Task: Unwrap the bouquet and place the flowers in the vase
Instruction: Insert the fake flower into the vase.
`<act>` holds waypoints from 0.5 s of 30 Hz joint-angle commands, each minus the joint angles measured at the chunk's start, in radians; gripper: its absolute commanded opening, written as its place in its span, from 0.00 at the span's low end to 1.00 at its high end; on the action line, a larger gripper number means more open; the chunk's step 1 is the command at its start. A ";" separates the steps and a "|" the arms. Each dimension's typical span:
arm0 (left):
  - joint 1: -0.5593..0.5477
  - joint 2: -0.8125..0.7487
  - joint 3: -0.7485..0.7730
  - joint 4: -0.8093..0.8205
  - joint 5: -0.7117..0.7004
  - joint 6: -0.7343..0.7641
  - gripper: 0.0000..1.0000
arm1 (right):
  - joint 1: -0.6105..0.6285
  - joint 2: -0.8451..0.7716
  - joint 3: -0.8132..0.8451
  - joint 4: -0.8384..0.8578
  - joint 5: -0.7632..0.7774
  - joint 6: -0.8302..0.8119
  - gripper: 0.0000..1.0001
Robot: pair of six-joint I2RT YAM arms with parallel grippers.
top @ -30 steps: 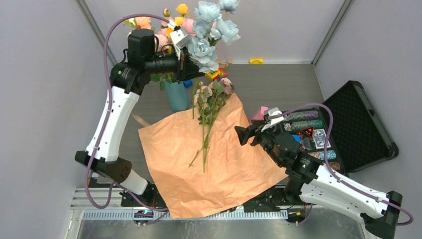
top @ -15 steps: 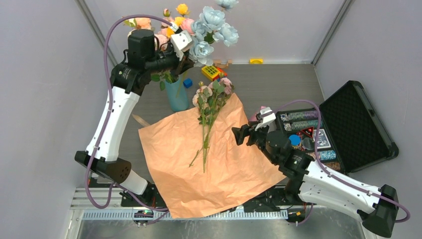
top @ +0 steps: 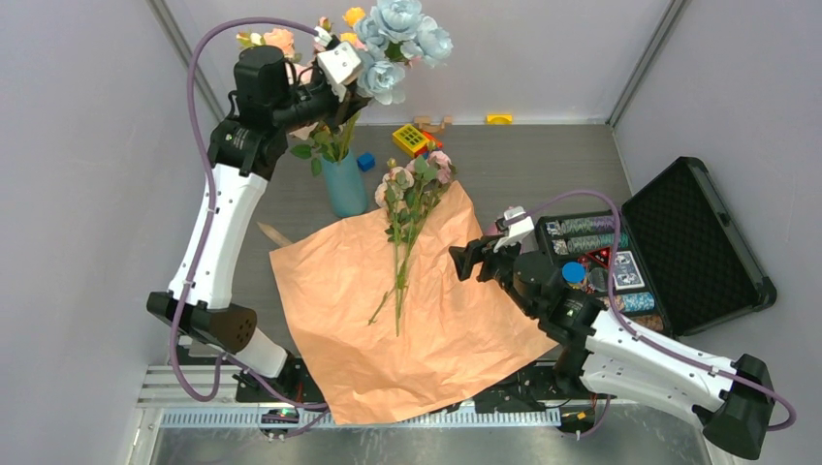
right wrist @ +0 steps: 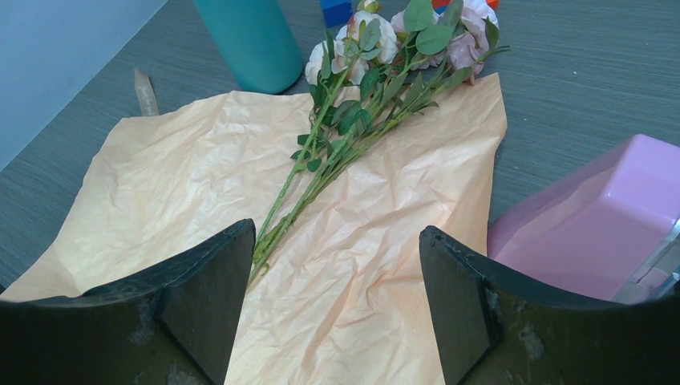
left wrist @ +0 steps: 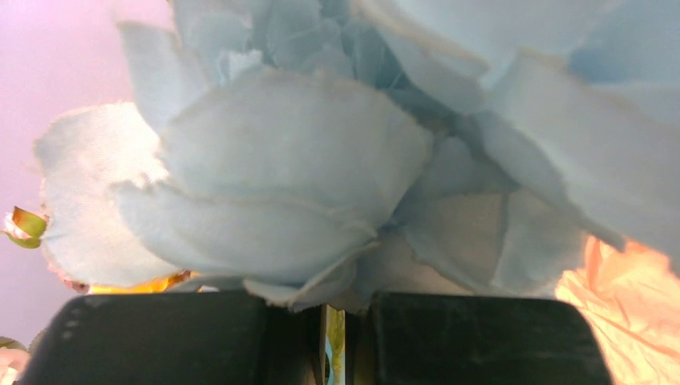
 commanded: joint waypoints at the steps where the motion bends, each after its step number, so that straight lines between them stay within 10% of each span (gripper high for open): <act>1: 0.027 0.010 0.057 0.110 0.054 -0.042 0.00 | -0.006 0.014 0.007 0.060 -0.001 0.033 0.80; 15: 0.087 0.034 0.053 0.162 0.144 -0.136 0.00 | -0.013 0.047 0.001 0.070 -0.021 0.059 0.79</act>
